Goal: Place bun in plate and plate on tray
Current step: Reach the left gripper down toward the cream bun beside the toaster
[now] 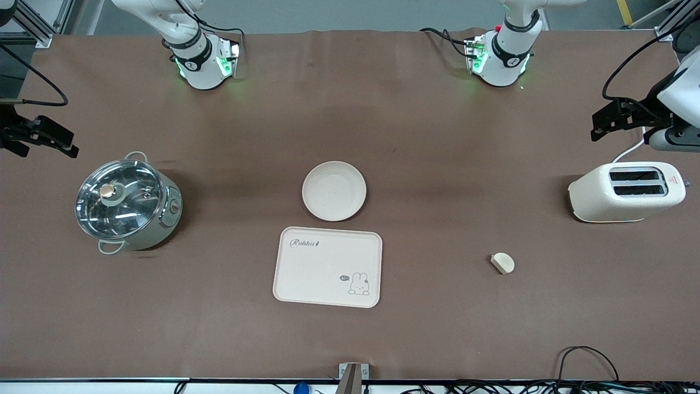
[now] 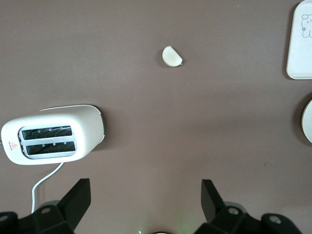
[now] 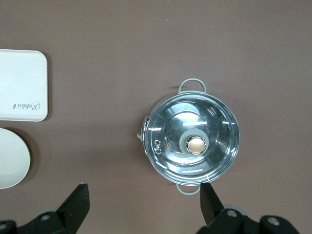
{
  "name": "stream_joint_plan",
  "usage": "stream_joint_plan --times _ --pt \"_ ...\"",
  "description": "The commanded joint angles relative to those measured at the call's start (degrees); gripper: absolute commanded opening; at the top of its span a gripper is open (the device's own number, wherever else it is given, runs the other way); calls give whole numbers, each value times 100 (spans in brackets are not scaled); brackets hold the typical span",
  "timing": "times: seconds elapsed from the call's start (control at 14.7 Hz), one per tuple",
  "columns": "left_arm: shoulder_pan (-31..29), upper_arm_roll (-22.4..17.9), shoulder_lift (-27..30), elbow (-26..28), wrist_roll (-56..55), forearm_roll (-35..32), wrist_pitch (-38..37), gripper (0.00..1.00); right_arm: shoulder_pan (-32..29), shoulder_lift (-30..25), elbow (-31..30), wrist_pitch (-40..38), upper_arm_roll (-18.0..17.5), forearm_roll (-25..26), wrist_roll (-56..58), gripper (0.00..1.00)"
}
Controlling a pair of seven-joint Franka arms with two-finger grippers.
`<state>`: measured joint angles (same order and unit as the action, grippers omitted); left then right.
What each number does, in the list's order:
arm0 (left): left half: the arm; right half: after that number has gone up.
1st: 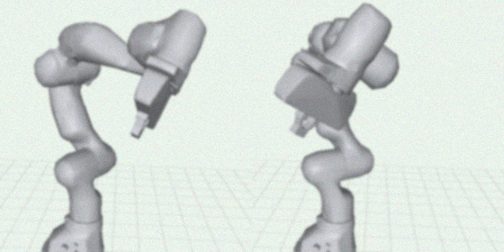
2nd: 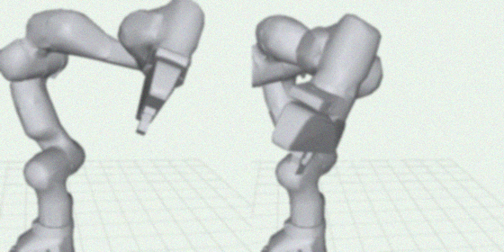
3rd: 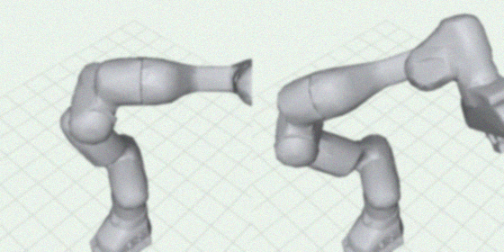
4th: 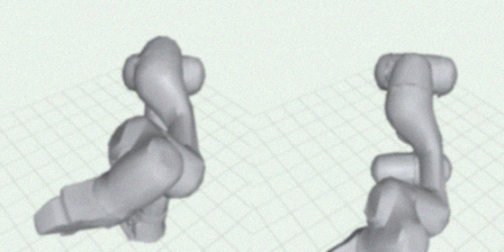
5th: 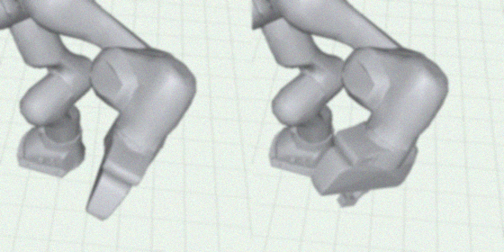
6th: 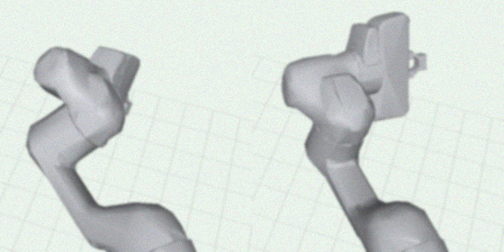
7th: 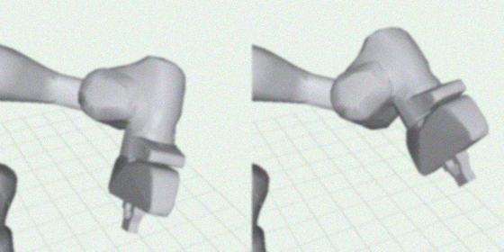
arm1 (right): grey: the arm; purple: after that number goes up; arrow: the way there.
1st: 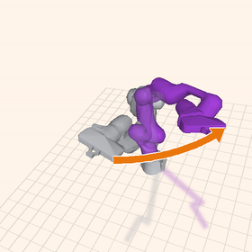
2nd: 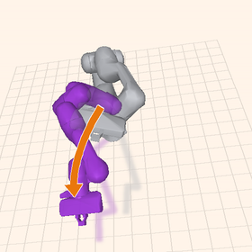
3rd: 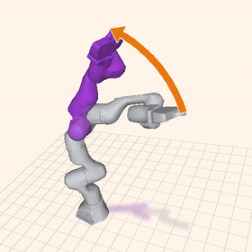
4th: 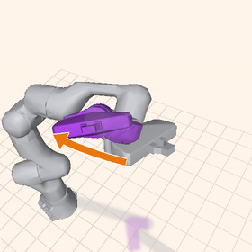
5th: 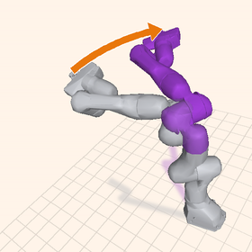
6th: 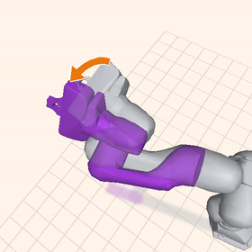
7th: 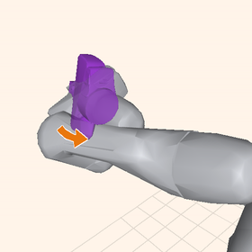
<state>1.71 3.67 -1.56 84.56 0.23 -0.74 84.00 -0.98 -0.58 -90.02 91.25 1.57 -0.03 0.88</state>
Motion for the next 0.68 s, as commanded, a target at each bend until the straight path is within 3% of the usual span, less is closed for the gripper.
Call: stream_joint_plan --times 0.0,0.14,0.34,0.61 --pt "23 20 -29 -89 21 -102 -103 100 -33 -83 -121 50 -25 -111 -9 100" --pt "40 20 -64 -98 30 -93 -103 100 -16 -74 -121 51 -25 -111 -18 100" --pt "75 55 -633 -290 39 -260 98 100 2 -74 -121 16 -33 -120 -18 100" --pt "154 108 -1354 -221 -302 -286 942 100 2 -74 -306 33 -42 -120 -18 100"
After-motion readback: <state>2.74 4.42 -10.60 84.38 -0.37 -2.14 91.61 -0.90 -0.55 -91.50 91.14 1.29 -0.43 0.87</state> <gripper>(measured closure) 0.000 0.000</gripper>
